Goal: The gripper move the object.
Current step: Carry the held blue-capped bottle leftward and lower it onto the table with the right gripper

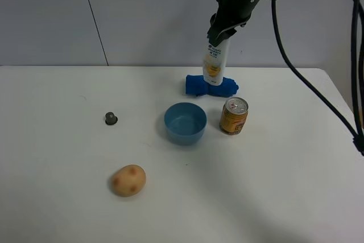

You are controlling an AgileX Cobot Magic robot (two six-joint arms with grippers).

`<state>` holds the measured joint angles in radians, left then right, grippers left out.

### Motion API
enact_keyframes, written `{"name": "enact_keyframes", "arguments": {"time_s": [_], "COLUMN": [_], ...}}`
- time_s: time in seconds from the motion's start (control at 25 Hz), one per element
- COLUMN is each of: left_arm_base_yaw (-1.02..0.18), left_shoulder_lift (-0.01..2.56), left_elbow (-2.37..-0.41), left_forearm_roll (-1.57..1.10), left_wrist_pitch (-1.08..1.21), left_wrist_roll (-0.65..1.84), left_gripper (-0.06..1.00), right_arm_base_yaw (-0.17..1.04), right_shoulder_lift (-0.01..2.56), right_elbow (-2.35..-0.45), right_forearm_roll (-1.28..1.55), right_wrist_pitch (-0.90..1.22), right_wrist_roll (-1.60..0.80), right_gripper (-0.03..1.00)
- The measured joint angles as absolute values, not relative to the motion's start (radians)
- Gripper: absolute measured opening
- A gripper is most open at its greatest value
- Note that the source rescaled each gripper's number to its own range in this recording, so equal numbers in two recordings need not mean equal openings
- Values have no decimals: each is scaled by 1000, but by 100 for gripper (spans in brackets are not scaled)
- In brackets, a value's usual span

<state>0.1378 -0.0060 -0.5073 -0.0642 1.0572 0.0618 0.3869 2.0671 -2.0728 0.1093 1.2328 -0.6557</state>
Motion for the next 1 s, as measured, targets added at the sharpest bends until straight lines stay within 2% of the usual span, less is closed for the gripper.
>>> {"name": "enact_keyframes", "arguments": {"time_s": [1.0], "left_arm_base_yaw": [138], "left_shoulder_lift": [-6], "left_elbow": [-507], "left_forearm_roll": [-64], "left_wrist_pitch": [1057], "left_wrist_roll": [62], "left_gripper": [100], "right_arm_base_yaw": [480], "right_shoulder_lift": [2183], "right_elbow": [-2074], "right_forearm_roll": [33], "right_wrist_pitch": [1229], "right_wrist_roll": [-654], "right_gripper": [0]}}
